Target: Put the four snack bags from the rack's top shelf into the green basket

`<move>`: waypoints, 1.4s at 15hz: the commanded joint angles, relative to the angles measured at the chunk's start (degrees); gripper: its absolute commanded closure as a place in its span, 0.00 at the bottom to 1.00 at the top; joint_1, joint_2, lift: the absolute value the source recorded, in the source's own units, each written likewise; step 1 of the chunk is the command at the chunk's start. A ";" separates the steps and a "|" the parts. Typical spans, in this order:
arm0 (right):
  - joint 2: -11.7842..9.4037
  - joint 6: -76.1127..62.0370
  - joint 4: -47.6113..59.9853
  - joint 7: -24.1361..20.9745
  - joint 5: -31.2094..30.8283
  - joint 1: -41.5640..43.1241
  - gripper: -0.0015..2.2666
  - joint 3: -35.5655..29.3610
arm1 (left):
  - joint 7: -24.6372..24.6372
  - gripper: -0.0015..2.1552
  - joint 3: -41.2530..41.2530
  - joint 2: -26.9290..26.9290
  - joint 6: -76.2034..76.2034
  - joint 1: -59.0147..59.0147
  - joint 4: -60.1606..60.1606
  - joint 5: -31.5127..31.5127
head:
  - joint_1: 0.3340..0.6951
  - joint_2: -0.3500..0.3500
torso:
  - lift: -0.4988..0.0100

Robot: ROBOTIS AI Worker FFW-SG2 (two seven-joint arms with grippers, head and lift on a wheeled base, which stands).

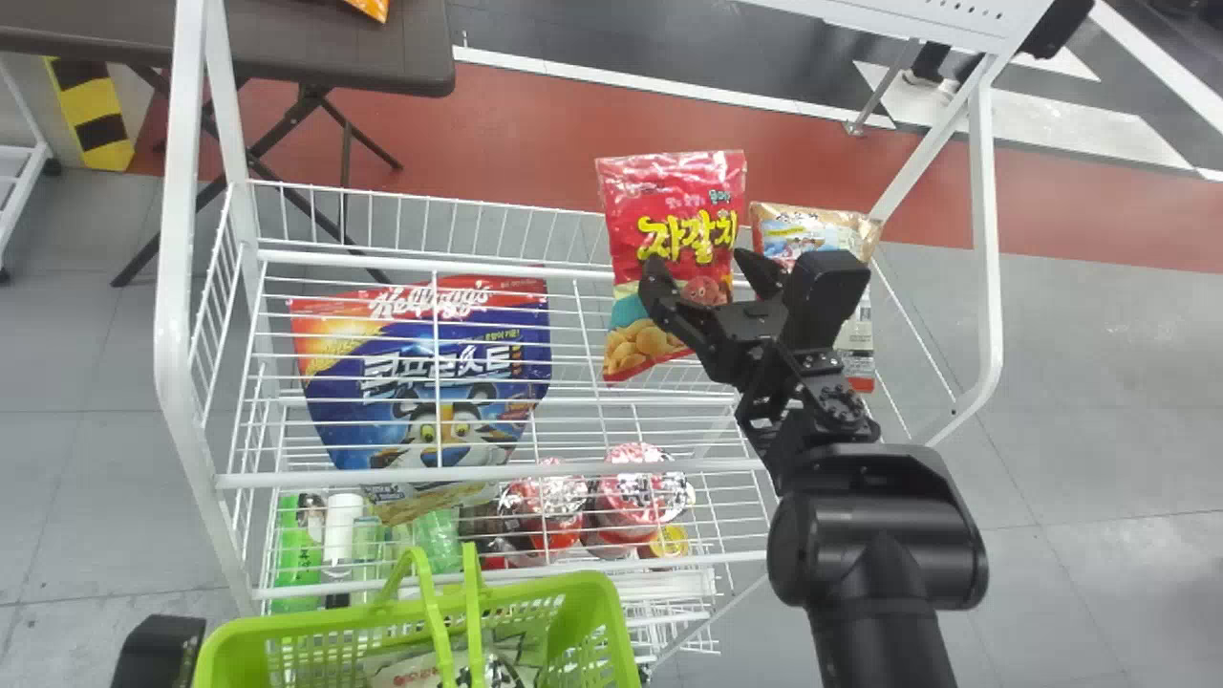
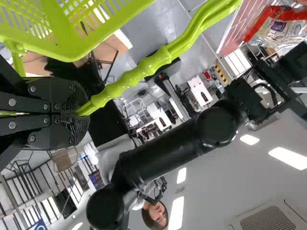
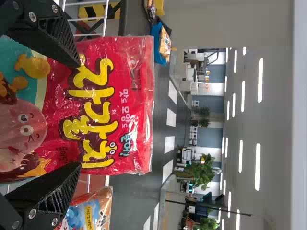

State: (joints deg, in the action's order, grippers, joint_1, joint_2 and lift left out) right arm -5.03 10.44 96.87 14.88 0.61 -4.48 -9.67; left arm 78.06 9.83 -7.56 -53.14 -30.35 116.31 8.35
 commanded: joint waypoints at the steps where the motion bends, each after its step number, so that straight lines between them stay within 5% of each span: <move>1: -0.07 1.48 -1.68 1.11 -1.05 1.23 0.24 -0.08 | 0.16 0.73 0.01 -0.09 -0.26 0.11 0.05 0.00 | 1.00 0.00 | 0.98; 3: -0.07 2.88 -1.68 2.34 -1.57 1.32 0.74 0.27 | 0.34 0.73 0.01 -0.09 -0.43 0.11 0.23 0.08 | 1.00 0.00 | 0.98; 4: -0.07 2.88 -1.33 2.43 -1.49 0.96 0.87 0.36 | 0.34 0.73 -0.08 -0.09 -0.43 0.11 0.32 0.08 | 1.00 0.00 | 0.98; 10: -0.07 2.88 3.33 4.36 -0.26 -2.20 0.93 0.01 | 0.42 0.73 -0.17 -0.18 -0.43 -0.59 0.84 0.08 | 1.00 0.00 | 0.98; 13: -0.07 7.28 14.40 5.24 2.91 -8.44 0.93 -0.70 | 0.16 0.73 -0.43 -0.18 0.27 -1.29 1.55 0.08 | 1.00 0.00 | 0.98; 21: 1.25 44.01 49.82 9.20 19.08 -31.91 0.93 -10.45 | -0.10 0.73 -0.43 -0.09 1.33 -1.38 2.16 0.17 | 1.00 0.00 | 0.98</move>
State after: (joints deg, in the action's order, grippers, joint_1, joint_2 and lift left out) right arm -4.51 47.48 142.36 23.50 17.04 -32.58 -18.21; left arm 77.95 9.35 -7.65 -52.00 -31.73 118.36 8.53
